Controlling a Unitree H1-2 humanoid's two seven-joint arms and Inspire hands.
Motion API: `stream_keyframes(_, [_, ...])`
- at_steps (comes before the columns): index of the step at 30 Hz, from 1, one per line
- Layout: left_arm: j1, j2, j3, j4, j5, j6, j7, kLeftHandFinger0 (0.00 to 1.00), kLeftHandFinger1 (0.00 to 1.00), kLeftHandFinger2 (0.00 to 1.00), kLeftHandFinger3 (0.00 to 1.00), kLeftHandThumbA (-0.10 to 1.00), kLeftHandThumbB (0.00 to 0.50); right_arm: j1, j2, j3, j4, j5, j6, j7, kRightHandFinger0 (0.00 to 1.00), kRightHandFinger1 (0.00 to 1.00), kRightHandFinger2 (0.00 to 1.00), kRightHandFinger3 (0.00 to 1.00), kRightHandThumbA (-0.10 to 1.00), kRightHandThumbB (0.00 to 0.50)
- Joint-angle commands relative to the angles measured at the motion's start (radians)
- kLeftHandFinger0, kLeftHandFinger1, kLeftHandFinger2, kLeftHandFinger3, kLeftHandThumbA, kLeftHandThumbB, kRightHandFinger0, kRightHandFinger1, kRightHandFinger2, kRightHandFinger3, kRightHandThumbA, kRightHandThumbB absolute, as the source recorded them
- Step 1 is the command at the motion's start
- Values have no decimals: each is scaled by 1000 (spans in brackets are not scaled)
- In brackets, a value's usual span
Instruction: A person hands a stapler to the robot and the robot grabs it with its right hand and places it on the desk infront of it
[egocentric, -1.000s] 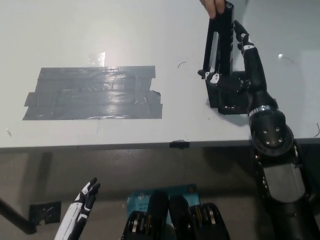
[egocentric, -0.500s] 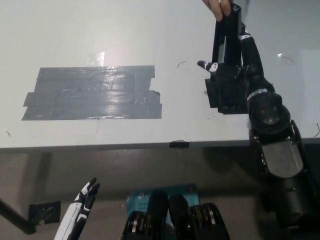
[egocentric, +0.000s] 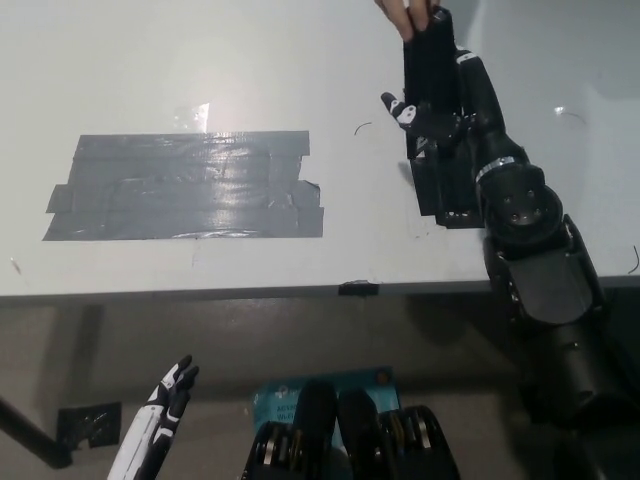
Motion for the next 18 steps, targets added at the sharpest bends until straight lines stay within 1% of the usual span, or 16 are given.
stream_keyframes(1, [-4, 9, 10, -19, -7, -38, -7, 1000, 1000, 1000, 1000, 1000, 500, -49, -12, -7, -14, 18, -56, -13, 94, 577, 901, 867, -100, 206])
stream_keyframes(6, [-6, 8, 12, -13, -9, -42, -7, 1000, 1000, 1000, 1000, 1000, 500, -37, -16, -15, -22, 30, -50, -10, 90, 565, 897, 868, -100, 195])
stream_keyframes(9, [-8, 8, 12, -12, -9, -37, -8, 1000, 1000, 1000, 1000, 1000, 500, -29, -30, -5, -45, 8, -54, -19, 111, 587, 914, 900, -100, 191])
stream_keyframes(10, [-8, 8, 12, -11, -7, -39, -8, 1000, 1000, 1000, 1000, 1000, 500, -29, -36, -1, -55, -2, -61, -24, 152, 629, 941, 925, -100, 193])
stream_keyframes(11, [-8, 8, 12, -11, -5, -40, -7, 1000, 1000, 1000, 1000, 1000, 500, -32, -41, 0, -60, -4, -71, -23, 171, 647, 954, 940, -100, 185])
stream_keyframes(12, [-9, 8, 11, -10, 1, -41, -5, 1000, 1000, 1000, 1000, 1000, 500, -38, -47, 0, -78, 0, -73, -14, 249, 705, 982, 968, -100, 180])
stream_keyframes(14, [-10, 9, 10, -6, 1, -45, -5, 1000, 1000, 1000, 1000, 1000, 500, -44, -54, 7, -109, -13, -57, -14, 271, 707, 967, 971, -100, 179])
stream_keyframes(15, [-15, 10, 12, -5, -4, -46, -7, 1000, 1000, 1000, 1000, 1000, 500, -57, -68, 26, -156, -36, -27, 3, 231, 663, 934, 957, -100, 154])
stream_keyframes(16, [-21, 12, 14, -5, -6, -45, -8, 1000, 1000, 1000, 1000, 1000, 500, -67, -74, 33, -165, -40, -23, 11, 227, 659, 932, 955, -100, 152])
stream_keyframes(17, [-24, 13, 16, -6, -5, -43, -7, 1000, 1000, 1000, 1000, 1000, 500, -79, -82, 46, -181, -46, -10, 27, 182, 630, 930, 954, -100, 144])
stream_keyframes(18, [-26, 15, 18, -8, -4, -38, -7, 1000, 1000, 1000, 1000, 1000, 500, -90, -90, 60, -190, -56, -3, 38, 175, 622, 939, 964, -100, 131])
